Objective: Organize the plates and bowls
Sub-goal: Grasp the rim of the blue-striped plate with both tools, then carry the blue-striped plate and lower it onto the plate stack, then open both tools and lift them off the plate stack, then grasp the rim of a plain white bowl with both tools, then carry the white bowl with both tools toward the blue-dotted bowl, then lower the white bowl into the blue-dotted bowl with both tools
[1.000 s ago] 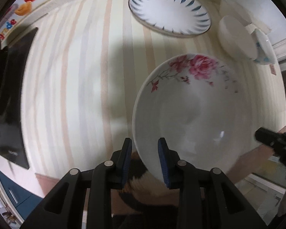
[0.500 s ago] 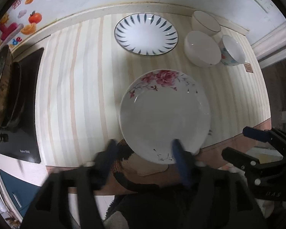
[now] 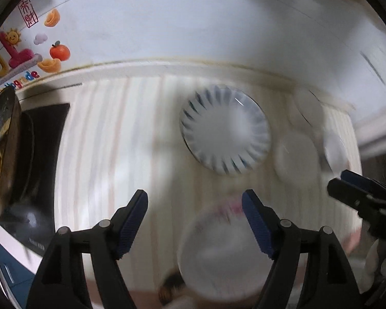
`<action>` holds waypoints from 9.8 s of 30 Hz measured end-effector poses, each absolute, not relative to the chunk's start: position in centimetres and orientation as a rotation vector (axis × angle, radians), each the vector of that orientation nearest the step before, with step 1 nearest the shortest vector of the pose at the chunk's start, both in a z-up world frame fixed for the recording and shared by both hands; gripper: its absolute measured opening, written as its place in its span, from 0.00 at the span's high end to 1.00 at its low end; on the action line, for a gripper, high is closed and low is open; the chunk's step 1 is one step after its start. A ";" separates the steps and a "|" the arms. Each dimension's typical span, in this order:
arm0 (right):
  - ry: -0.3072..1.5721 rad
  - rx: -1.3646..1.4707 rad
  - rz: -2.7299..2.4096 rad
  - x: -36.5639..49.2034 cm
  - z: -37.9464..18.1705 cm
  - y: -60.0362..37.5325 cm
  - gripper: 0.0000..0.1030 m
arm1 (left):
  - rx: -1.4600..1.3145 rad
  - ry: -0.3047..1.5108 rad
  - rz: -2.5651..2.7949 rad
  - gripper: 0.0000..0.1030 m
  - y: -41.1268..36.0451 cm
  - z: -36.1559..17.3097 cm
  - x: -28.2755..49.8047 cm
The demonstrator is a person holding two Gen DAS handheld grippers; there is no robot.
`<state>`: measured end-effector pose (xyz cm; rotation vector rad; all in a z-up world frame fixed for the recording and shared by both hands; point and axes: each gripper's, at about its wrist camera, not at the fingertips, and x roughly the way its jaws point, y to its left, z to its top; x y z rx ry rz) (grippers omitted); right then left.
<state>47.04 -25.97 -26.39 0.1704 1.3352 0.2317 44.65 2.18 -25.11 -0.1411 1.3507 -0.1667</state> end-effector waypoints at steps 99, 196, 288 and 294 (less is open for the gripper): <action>1.570 0.248 0.187 33.9 -37.9 -28.7 0.82 | -0.072 1.598 -0.194 0.74 -4.3 -37.1 32.9; 1.389 0.227 0.189 45.2 -35.3 -39.5 0.81 | -0.118 1.447 -0.325 0.71 -20.8 -31.1 41.0; 1.315 0.378 0.093 45.7 -30.9 -50.1 0.86 | -0.078 1.273 -0.504 0.79 -28.7 -25.8 42.5; 1.302 0.374 0.118 41.8 -28.3 -48.2 0.86 | -0.068 1.270 -0.511 0.79 -26.6 -23.9 38.9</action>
